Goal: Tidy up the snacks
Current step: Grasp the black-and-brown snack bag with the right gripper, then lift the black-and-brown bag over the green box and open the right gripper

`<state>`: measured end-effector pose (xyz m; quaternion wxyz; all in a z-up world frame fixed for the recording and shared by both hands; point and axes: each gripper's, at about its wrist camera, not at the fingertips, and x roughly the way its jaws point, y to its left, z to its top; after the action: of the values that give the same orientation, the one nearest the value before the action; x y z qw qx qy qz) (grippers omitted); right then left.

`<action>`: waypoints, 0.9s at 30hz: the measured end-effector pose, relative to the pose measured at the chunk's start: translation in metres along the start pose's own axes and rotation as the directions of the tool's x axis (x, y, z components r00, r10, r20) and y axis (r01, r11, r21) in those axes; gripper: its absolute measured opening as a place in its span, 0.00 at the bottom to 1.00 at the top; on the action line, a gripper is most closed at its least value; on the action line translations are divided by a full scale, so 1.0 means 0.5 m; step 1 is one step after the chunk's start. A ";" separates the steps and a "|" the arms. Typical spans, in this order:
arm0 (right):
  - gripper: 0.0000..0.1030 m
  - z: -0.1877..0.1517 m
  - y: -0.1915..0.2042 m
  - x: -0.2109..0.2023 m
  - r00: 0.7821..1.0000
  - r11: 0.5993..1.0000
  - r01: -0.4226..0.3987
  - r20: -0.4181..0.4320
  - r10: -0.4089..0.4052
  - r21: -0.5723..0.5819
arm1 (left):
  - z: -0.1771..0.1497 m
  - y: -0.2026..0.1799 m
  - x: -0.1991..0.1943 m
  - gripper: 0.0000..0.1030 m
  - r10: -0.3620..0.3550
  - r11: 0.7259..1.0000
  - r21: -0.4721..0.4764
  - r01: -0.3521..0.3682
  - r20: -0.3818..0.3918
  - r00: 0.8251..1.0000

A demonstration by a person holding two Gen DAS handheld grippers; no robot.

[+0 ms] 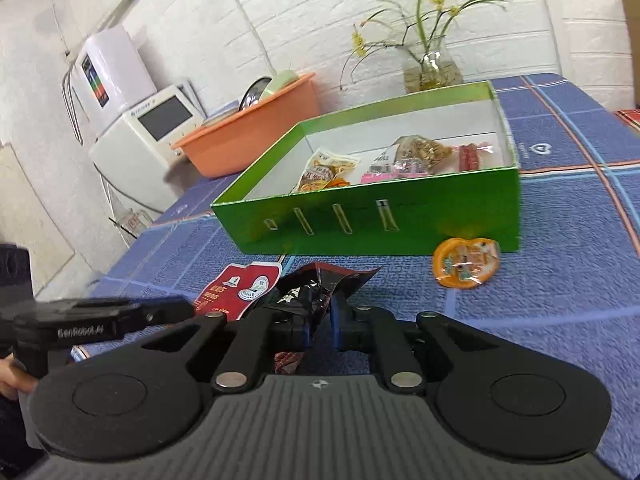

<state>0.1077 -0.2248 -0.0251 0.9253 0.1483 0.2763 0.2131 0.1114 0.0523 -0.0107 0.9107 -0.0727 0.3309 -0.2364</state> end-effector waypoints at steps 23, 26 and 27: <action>0.02 0.002 -0.009 -0.152 0.934 0.951 -0.281 0.262 0.241 0.128 | -0.052 -0.098 0.057 0.74 -0.609 0.732 -0.314 0.604 0.093 0.788; 0.02 -0.003 -0.021 -0.150 0.931 0.952 -0.284 0.270 0.246 0.114 | -0.050 -0.114 0.046 0.43 -0.591 0.768 -0.266 0.582 0.054 0.805; 0.02 -0.003 -0.026 -0.151 0.930 0.954 -0.279 0.276 0.241 0.109 | -0.052 -0.121 0.046 0.38 -0.580 0.783 -0.247 0.570 0.038 0.814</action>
<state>0.0539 -0.2717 0.0023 0.9036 0.2780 0.1454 0.2918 0.0871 -0.0110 -0.0265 0.7722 -0.2779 0.3376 -0.4610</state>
